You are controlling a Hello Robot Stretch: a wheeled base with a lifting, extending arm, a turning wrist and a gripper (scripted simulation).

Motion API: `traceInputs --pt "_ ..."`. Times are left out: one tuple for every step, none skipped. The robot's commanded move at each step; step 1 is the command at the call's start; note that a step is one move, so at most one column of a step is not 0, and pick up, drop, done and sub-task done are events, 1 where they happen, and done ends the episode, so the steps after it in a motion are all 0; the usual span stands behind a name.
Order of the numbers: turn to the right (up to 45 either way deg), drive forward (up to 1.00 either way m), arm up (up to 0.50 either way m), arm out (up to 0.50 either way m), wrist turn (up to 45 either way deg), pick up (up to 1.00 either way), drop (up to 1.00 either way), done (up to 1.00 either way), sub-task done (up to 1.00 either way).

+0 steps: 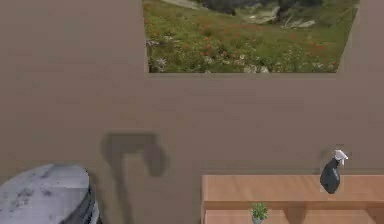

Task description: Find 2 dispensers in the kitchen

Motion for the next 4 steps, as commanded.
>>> traceInputs --pt "45.0 0.00 0.00 0.00 0.0 0.00 0.00 0.00 0.00" --pt "45.0 0.00 0.00 0.00 0.0 0.00 0.00 0.00 0.00" --pt "0.0 0.30 0.00 0.00 0.0 0.00 0.00 0.00 0.00" --pt "-45.0 0.00 0.00 0.00 0.0 0.00 0.00 0.00 0.00"
